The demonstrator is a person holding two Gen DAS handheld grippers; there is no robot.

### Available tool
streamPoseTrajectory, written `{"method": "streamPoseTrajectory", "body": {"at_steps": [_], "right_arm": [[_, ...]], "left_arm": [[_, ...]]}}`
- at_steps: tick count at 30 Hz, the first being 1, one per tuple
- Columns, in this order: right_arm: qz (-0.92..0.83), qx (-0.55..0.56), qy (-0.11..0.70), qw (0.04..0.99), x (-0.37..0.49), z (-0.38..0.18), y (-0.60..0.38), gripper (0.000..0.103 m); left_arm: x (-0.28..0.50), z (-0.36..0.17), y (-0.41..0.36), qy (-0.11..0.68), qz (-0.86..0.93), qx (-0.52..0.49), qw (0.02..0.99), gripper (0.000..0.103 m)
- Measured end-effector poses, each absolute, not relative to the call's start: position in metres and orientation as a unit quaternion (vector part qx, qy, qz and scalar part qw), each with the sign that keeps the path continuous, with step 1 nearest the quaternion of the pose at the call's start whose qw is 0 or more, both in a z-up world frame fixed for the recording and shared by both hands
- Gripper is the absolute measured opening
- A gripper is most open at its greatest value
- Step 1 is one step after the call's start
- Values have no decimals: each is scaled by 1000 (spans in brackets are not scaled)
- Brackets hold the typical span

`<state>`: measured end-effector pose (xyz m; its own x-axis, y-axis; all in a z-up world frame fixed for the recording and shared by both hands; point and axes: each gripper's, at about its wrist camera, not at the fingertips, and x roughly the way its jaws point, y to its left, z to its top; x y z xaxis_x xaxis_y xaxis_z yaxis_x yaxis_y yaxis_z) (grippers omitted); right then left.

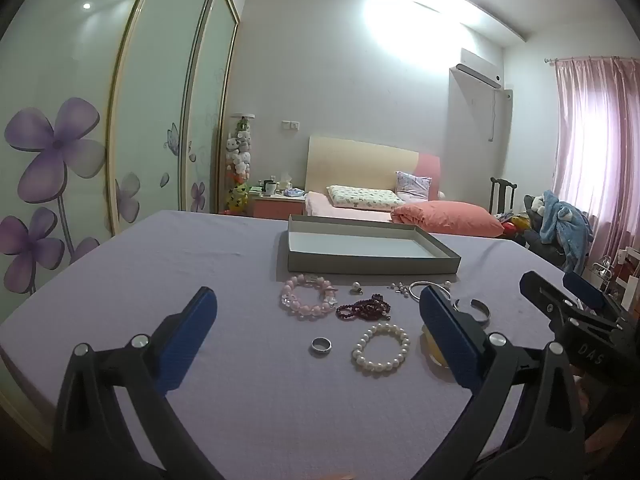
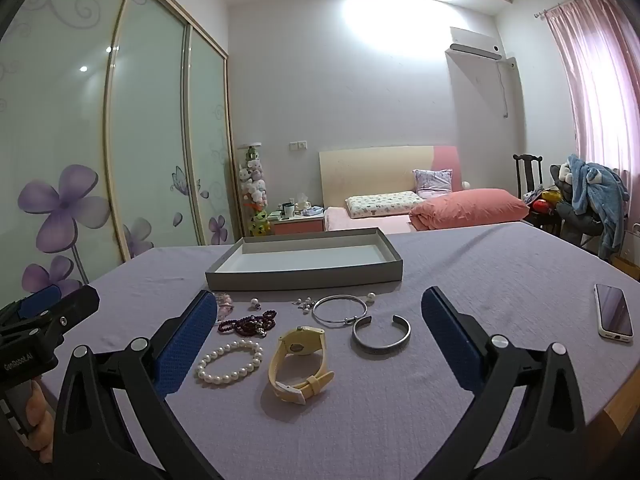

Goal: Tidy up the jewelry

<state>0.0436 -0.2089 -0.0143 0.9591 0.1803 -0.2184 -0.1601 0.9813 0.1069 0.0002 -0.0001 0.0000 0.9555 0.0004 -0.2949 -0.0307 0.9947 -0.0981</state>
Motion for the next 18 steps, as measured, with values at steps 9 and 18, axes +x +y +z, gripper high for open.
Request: {"method": "streamPoseTrajectory", "body": {"at_steps": [9, 18], "right_arm": [[88, 46, 116, 988, 44, -14, -208, 101], [87, 46, 116, 988, 44, -14, -208, 101]], "left_arm": [[0, 0, 0, 149, 8, -53, 987, 99], [0, 0, 0, 150, 8, -54, 987, 99]]}}
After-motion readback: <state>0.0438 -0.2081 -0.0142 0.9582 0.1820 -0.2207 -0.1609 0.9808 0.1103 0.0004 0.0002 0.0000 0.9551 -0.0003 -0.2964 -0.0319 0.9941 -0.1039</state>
